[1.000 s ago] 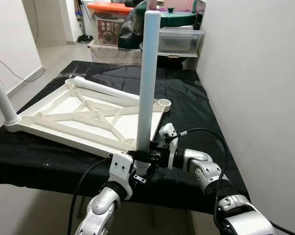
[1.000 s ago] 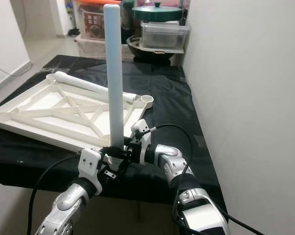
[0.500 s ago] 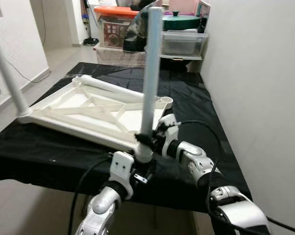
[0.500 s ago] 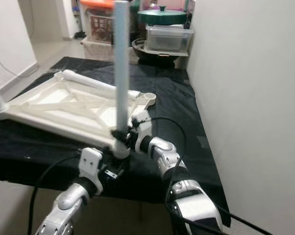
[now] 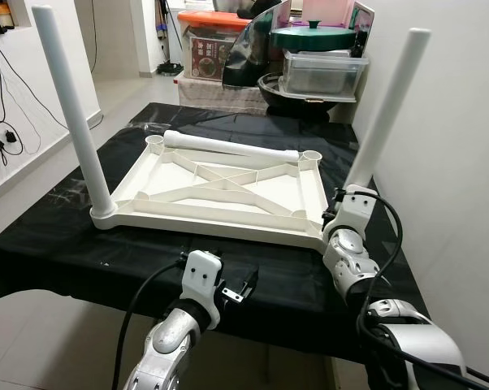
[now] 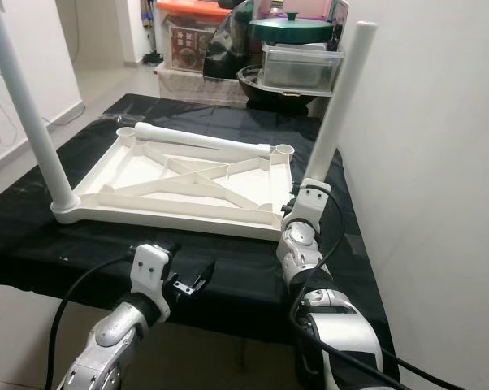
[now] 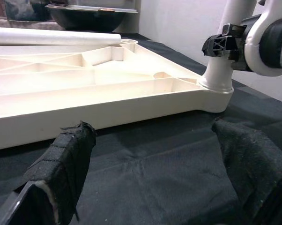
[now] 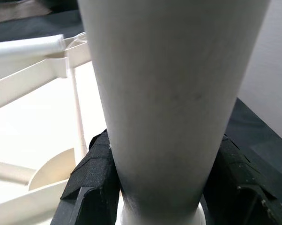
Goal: Building children table
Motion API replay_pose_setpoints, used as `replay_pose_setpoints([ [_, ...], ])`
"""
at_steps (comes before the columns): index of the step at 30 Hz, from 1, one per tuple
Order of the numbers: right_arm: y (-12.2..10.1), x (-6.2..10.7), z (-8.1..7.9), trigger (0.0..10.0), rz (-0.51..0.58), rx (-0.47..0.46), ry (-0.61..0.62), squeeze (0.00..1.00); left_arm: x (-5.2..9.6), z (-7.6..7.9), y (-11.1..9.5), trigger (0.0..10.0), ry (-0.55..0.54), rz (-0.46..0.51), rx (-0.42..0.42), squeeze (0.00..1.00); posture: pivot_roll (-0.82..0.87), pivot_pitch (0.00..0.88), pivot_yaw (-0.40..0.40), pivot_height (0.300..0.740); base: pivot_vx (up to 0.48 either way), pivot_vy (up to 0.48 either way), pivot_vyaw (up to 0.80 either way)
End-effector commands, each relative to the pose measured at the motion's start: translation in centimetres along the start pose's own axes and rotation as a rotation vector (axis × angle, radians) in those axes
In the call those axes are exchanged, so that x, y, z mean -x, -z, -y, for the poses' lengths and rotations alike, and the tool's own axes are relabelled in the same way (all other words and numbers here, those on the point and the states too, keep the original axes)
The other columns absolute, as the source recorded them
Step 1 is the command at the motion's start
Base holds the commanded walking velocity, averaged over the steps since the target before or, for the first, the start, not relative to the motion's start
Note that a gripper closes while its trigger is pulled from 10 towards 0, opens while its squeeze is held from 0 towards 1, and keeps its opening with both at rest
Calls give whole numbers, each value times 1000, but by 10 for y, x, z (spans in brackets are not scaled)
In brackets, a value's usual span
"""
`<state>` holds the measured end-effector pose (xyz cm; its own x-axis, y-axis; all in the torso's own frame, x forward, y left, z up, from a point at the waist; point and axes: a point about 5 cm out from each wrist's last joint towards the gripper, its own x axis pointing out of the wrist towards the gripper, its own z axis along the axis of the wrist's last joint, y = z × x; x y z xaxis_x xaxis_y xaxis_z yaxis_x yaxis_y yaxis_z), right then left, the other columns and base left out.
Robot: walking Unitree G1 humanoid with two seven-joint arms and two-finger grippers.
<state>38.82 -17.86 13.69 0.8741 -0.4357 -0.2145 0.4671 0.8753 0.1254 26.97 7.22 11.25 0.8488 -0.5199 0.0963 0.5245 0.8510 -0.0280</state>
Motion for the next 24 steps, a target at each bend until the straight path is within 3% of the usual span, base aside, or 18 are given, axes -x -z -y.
replay_pose_setpoints([
  [1, 24, 7, -1, 10000, -84, -4, 40, 0, 0, 0, 4, 10000, 0, -19, 1, 0, 137, 0, -74, 740, 0, 0, 0],
  [3, 23, 9, -8, 10000, -76, 2, 16, 0, 0, 0, 4, 10000, 0, -18, 1, 0, 137, 0, -74, 740, 0, 0, 0],
  [4, 21, 10, -13, 10000, -65, -3, -9, 235, 0, 0, 4, 10000, 0, -18, 2, 0, 137, 0, -74, 740, 0, 0, 0],
  [5, 17, 11, -17, 10000, -37, 0, -37, 1000, 0, 0, 4, 10000, 0, -19, 2, 0, 137, 0, -74, 740, 0, 0, 0],
  [7, 14, 11, -20, 10000, -17, 0, -48, 1000, 0, 0, 4, 10000, 0, -19, 2, 0, 137, 0, -74, 740, 0, 0, 0],
  [8, 12, 11, -21, 10000, 1, 10, -53, 631, 0, 0, 4, 10000, 0, -19, 3, 0, 135, 0, -74, 740, 0, 0, 0],
  [9, 12, 11, -21, 10000, 1, 10, -53, 631, 0, 0, 4, 10000, 0, -19, 3, 0, 135, 0, -74, 740, 0, 0, 0],
  [10, 11, 11, -20, 10000, 19, 18, -57, 0, 1, 0, 4, 10000, 0, -20, 3, 0, 132, 0, -72, 740, 0, 0, 0],
  [19, -6, 15, -29, 10000, 173, -22, -246, 0, 2, 1, 6, 10000, 3, -22, 4, 0, 134, 0, -79, 740, 0, 0, 0],
  [20, -10, 15, -32, 10000, 202, -21, -296, 0, 2, 1, 6, 10000, 4, -22, 4, 0, 135, 0, -78, 740, 0, 0, 0],
  [21, -16, 18, -41, 10000, 234, -13, -460, 0, 2, 2, 6, 10000, 6, -23, 0, 0, 138, 0, -81, 740, 0, 0, 0],
  [22, -16, 18, -41, 10000, 234, -13, -460, 0, 2, 2, 6, 10000, 6, -23, 0, 0, 138, 0, -81, 740, 0, 0, 0],
  [24, -17, 21, -48, 10000, 219, -9, -618, 0, 2, 2, 7, 10000, 6, -23, 0, 0, 138, 0, -80, 740, 0, 0, 0],
])
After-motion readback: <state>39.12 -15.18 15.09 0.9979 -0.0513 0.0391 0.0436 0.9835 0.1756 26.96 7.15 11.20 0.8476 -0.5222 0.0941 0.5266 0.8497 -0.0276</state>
